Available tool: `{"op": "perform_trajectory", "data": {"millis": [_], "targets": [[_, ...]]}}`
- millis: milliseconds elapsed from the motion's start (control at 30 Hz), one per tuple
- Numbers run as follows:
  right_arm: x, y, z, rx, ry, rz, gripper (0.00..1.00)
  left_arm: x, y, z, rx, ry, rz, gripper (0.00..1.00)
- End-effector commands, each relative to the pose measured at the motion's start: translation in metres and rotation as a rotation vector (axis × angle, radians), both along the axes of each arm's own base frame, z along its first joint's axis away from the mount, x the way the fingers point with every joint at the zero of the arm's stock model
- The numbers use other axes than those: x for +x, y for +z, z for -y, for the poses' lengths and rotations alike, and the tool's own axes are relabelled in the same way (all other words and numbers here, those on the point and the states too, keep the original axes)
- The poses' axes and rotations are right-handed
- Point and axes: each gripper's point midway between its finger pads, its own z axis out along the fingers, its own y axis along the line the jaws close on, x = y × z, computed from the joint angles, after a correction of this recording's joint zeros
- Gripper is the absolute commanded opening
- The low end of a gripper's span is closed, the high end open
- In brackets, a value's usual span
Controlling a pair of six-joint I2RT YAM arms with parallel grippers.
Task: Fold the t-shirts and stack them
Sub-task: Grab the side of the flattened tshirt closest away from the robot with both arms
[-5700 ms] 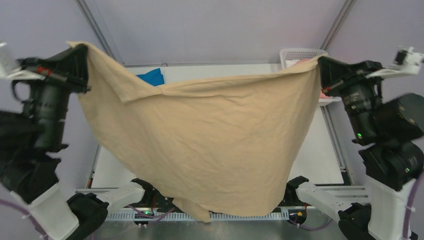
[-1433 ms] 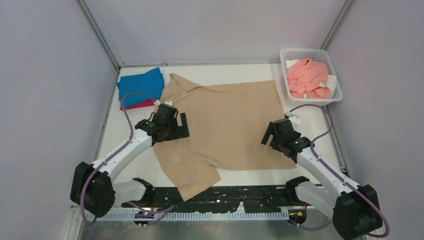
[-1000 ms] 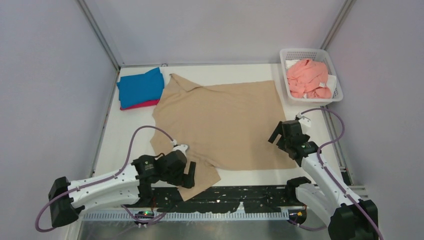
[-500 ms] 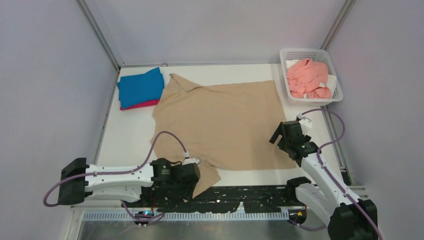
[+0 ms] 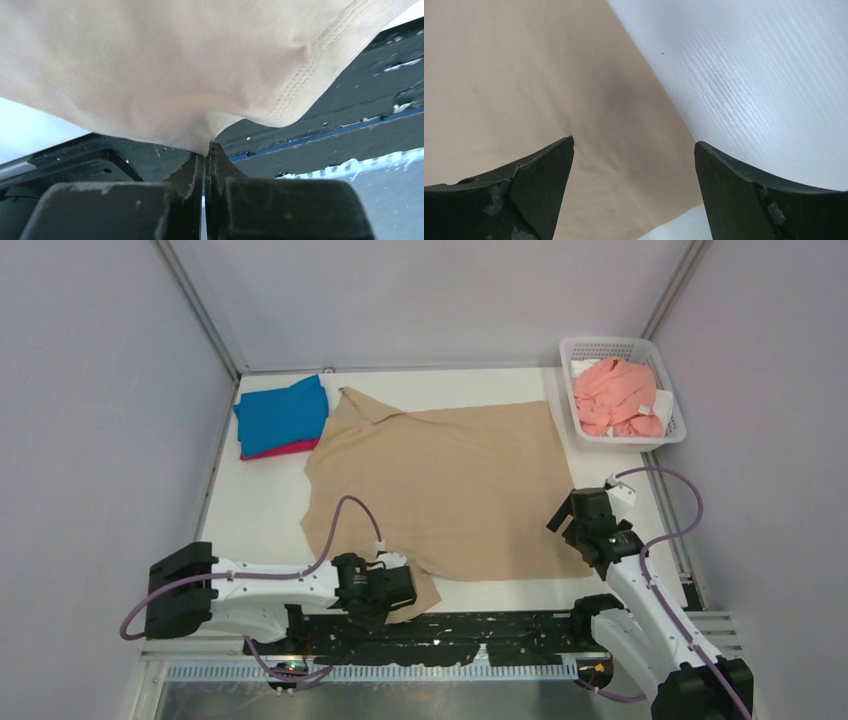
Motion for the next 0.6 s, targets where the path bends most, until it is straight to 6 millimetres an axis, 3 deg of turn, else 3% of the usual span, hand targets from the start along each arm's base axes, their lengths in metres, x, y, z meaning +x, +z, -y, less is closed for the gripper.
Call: {"op": "perform_trajectory", "data": {"millis": [0, 133, 300, 400, 567], "targets": [[-0.015, 0.007, 0.021, -0.017, -0.132, 0.013, 0.95, 0.025, 0.022, 0.003, -0.038, 0.018, 0.148, 0.0], [-0.03, 0.004, 0.006, 0.109, -0.147, -0.008, 0.96, 0.042, 0.039, 0.01, -0.146, 0.004, 0.231, 0.0], [-0.047, -0.005, -0.002, 0.204, -0.22, -0.03, 0.98, 0.037, 0.042, 0.03, -0.315, -0.065, 0.196, 0.0], [-0.05, -0.015, -0.008, 0.25, -0.244, -0.049, 1.0, 0.043, 0.043, 0.02, -0.301, -0.051, 0.221, 0.0], [-0.057, -0.015, 0.003, 0.188, -0.293, -0.106, 1.0, 0.048, 0.045, 0.021, -0.363, -0.041, 0.236, 0.0]]}}
